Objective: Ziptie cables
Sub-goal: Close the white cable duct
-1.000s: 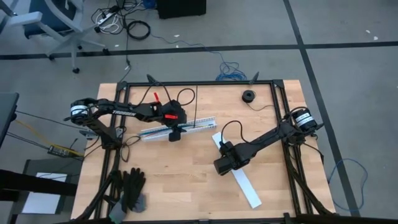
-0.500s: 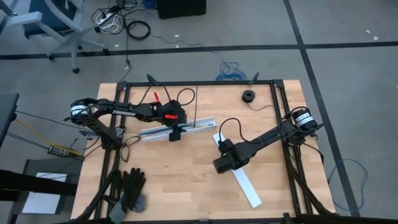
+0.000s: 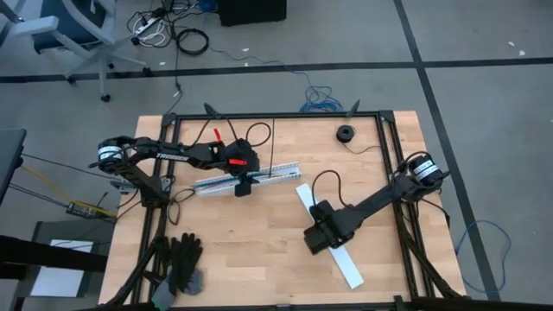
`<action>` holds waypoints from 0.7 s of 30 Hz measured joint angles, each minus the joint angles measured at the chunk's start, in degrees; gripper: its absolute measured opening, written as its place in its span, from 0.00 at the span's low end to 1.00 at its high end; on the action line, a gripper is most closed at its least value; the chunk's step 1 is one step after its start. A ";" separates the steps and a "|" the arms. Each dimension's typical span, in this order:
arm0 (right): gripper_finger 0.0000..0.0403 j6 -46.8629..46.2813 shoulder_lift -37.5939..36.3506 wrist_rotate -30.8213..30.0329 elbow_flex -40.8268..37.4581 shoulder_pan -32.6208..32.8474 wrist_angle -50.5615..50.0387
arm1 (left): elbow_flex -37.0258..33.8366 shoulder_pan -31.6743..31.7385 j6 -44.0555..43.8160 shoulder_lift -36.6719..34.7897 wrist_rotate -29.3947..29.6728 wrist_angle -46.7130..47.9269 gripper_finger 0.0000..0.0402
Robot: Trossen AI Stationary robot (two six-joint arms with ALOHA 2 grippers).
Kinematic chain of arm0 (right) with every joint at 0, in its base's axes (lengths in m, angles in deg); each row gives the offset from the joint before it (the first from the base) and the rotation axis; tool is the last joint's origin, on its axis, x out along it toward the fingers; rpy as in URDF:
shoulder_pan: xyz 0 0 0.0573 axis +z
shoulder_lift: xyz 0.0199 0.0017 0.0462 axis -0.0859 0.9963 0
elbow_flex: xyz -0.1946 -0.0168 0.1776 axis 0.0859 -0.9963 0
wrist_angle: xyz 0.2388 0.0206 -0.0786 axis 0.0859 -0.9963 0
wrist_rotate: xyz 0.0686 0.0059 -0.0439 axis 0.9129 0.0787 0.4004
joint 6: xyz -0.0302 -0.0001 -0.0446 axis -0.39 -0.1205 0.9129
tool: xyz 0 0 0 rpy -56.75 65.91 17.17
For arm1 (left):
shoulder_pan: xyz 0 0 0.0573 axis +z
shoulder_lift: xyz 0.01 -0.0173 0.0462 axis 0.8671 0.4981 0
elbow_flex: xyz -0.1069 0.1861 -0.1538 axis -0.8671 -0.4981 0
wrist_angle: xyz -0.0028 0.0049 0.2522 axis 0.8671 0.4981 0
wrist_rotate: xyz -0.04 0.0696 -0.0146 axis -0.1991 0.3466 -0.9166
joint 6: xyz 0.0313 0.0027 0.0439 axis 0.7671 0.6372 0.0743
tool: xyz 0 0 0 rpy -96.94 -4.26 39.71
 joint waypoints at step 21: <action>0.47 -20.53 0.00 -11.35 0.00 12.27 -8.11 | 0.02 0.00 -1.37 0.00 -6.49 -10.32 0.46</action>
